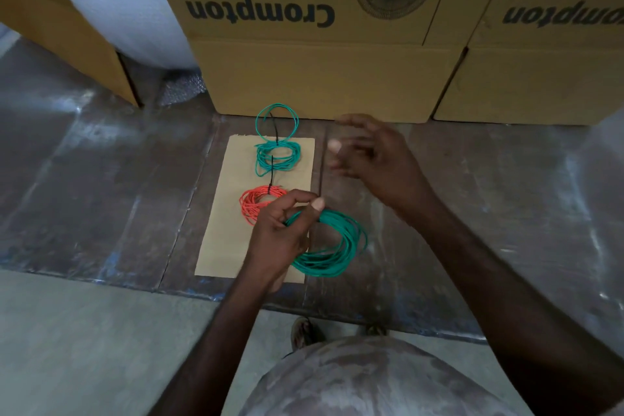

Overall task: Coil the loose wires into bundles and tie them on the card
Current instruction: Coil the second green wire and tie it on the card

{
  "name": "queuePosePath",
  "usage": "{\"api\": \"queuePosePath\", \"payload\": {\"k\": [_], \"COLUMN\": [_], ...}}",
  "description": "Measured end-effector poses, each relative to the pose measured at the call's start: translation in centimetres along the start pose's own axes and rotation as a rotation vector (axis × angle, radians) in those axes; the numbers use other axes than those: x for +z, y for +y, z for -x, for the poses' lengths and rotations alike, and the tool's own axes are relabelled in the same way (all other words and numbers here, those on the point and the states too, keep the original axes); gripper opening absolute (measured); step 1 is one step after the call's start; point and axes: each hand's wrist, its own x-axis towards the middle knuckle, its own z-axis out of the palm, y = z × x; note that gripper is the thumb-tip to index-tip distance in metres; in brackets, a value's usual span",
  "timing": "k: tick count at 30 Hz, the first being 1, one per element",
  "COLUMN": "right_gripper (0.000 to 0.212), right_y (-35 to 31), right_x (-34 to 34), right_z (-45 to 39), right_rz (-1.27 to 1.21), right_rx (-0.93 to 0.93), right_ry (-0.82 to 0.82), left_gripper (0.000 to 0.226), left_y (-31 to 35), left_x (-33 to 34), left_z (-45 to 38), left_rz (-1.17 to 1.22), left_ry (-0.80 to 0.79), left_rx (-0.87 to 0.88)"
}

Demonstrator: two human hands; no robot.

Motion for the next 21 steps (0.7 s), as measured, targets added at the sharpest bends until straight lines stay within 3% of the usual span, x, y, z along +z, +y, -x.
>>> {"api": "queuePosePath", "payload": {"k": [2, 4, 5, 9, 14, 18, 21], "right_gripper": [0.045, 0.037, 0.030, 0.011, 0.022, 0.026, 0.026], "right_y": [1.6, 3.2, 4.2, 7.1, 9.6, 11.1, 13.0], "right_x": [0.8, 2.2, 3.1, 7.4, 11.7, 13.9, 15.2], "right_z": [1.4, 3.1, 3.9, 5.8, 6.3, 6.0, 5.4], "right_rz": [0.038, 0.114, 0.159, 0.130, 0.423, 0.458, 0.350], "right_rx": [0.094, 0.080, 0.044, 0.159, 0.165, 0.239, 0.316], "right_ry": [-0.279, -0.517, -0.558, -0.434, -0.294, -0.300, -0.246], "left_gripper": [0.016, 0.015, 0.014, 0.013, 0.017, 0.011, 0.010], "left_y": [-0.1, -0.2, -0.5, -1.6, -2.8, -4.9, -5.9], "left_x": [-1.5, -3.4, -4.3, -6.9, -8.5, -10.8, -12.6], "left_z": [0.1, 0.0, -0.1, 0.1, 0.3, -0.5, -2.1], "left_rz": [0.085, 0.110, 0.092, -0.114, -0.345, -0.382, -0.399], "left_ry": [0.057, 0.098, 0.107, 0.185, 0.368, 0.363, 0.264], "left_rx": [-0.021, -0.035, -0.042, 0.046, 0.228, 0.207, 0.192]}}
